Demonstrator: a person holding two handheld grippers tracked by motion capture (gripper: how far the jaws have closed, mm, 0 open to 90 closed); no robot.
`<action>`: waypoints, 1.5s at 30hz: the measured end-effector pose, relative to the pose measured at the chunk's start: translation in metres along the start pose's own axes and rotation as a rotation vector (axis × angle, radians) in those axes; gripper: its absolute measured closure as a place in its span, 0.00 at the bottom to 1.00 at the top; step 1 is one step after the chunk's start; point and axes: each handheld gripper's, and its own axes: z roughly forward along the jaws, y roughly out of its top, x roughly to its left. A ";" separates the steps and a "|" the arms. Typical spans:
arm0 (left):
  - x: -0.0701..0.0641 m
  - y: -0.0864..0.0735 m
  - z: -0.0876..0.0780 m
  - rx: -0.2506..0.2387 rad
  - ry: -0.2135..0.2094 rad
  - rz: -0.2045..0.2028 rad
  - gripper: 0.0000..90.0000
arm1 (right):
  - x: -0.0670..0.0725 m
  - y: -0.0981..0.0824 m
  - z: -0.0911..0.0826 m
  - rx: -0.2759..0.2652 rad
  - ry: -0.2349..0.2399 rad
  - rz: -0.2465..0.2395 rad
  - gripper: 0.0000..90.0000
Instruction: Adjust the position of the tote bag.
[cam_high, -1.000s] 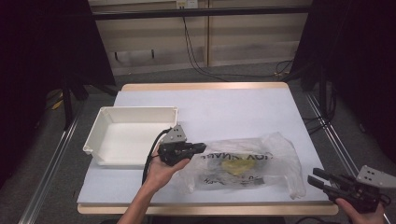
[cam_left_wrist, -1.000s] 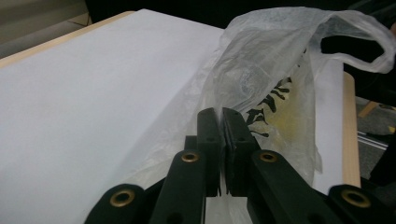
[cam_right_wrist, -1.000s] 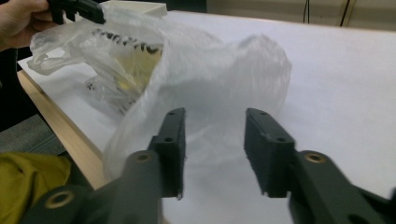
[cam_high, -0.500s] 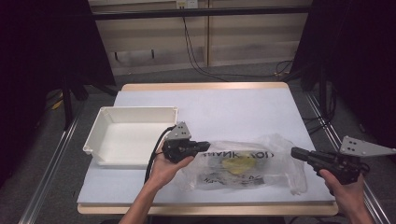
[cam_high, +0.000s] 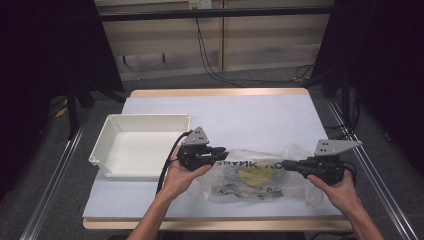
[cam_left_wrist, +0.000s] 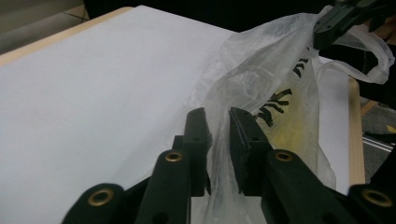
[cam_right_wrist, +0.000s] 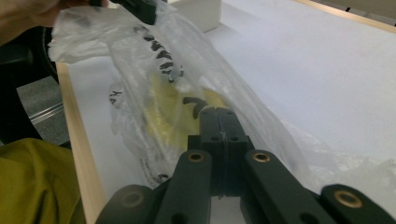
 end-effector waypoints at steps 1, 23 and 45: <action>-0.003 0.003 -0.004 -0.014 0.010 0.008 0.82 | -0.002 0.002 0.003 0.010 -0.010 -0.004 1.00; -0.023 0.012 0.041 0.165 -0.074 0.100 1.00 | -0.019 0.015 0.045 0.029 0.005 0.016 1.00; 0.000 0.016 0.051 0.192 -0.067 0.054 1.00 | -0.008 -0.001 0.068 0.114 0.058 0.008 1.00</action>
